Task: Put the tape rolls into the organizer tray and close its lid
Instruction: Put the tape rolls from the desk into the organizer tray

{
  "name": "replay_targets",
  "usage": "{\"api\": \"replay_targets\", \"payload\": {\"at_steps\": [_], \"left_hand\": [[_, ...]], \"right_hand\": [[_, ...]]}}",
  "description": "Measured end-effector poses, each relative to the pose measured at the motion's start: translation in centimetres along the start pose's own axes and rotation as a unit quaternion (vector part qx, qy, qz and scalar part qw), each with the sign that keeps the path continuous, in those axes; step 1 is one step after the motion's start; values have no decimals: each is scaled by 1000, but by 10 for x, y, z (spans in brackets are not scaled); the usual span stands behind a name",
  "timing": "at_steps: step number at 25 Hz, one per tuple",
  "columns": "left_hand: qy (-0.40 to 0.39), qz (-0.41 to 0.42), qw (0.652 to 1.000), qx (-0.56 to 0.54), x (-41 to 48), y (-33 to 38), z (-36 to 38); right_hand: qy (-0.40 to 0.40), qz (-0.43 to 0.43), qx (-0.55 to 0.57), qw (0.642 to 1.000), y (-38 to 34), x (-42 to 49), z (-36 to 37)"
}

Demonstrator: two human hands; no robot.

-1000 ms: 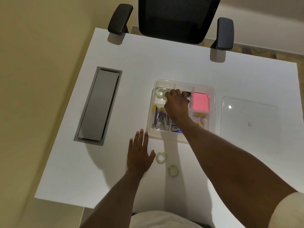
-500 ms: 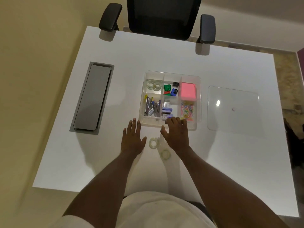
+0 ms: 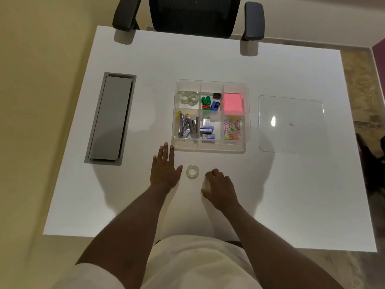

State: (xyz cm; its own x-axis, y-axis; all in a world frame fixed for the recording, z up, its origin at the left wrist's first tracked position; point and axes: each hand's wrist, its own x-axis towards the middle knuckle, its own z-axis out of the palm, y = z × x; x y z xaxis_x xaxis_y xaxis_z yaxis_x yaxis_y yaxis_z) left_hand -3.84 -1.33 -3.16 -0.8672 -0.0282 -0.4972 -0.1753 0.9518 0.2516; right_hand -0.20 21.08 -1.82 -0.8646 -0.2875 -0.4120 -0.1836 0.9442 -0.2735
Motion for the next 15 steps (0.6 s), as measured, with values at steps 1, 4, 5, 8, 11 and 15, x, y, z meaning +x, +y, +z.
{"api": "replay_targets", "payload": {"at_steps": [1, 4, 5, 8, 11, 15], "left_hand": [[0, -1, 1000, -2, -1, 0, 1], [5, -1, 1000, -4, -2, -1, 5], [10, -2, 1000, -6, -1, -1, 5], [24, -5, 1000, -14, 0, 1, 8], [40, -8, 999, -12, 0, 0, 14], [63, -10, 998, -21, 2, 0, 20]], "right_hand": [[3, -5, -3, 1000, -1, 1, -2], [53, -30, 18, 998, -3, 8, -9], [80, -40, 24, 996, -3, 14, -14], [136, -71, 30, 988, -6, 41, -35], [165, -78, 31, 983, -17, 82, -64], [195, -72, 44, 977, -30, 144, -109]]}}
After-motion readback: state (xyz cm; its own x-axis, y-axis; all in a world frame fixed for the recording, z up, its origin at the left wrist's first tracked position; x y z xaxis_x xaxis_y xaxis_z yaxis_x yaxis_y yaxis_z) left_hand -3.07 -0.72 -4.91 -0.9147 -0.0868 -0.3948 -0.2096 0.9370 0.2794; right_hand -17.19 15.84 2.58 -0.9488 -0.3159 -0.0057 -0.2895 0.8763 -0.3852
